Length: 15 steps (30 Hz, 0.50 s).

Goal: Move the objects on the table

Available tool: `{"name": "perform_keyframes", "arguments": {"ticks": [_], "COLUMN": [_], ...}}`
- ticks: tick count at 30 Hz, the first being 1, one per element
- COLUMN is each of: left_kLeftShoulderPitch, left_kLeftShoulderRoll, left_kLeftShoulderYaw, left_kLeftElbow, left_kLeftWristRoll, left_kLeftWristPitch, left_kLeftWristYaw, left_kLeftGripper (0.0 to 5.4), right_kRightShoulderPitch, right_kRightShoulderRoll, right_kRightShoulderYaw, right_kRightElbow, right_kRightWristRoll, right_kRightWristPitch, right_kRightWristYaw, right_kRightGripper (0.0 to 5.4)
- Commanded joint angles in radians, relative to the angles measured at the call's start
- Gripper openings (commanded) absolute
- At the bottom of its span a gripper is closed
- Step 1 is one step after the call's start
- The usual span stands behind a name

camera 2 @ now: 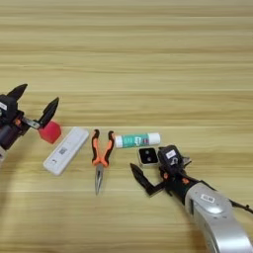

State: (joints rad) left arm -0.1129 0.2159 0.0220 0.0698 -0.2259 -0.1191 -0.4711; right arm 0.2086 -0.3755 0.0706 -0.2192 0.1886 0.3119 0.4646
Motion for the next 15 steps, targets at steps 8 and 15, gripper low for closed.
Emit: {"name": "perform_keyframes", "arguments": {"ticks": [8,15], "left_kLeftShoulderPitch": [-0.005,-0.006], "left_kLeftShoulderRoll": [0.004,0.004], "left_kLeftShoulderYaw": [0.005,0.005], "left_kLeftElbow": [-0.010,-0.008], "left_kLeftWristRoll": [-0.003,-0.003], "left_kLeftWristPitch": [-0.001,-0.002], "left_kLeftWristYaw": [-0.005,-0.005], "left_kLeftGripper": [5.40,5.40], "right_kRightShoulderPitch": [-0.001,-0.005], "right_kRightShoulderRoll": [0.006,0.005], "right_kRightShoulderYaw": [0.015,0.013], "right_kRightElbow": [0.032,0.034], "right_kRightWristRoll": [-0.018,-0.017], "right_kRightWristPitch": [-0.008,-0.013], "right_kRightWristYaw": [-0.001,0.001], "right_kRightGripper": [3.97,3.23]}}
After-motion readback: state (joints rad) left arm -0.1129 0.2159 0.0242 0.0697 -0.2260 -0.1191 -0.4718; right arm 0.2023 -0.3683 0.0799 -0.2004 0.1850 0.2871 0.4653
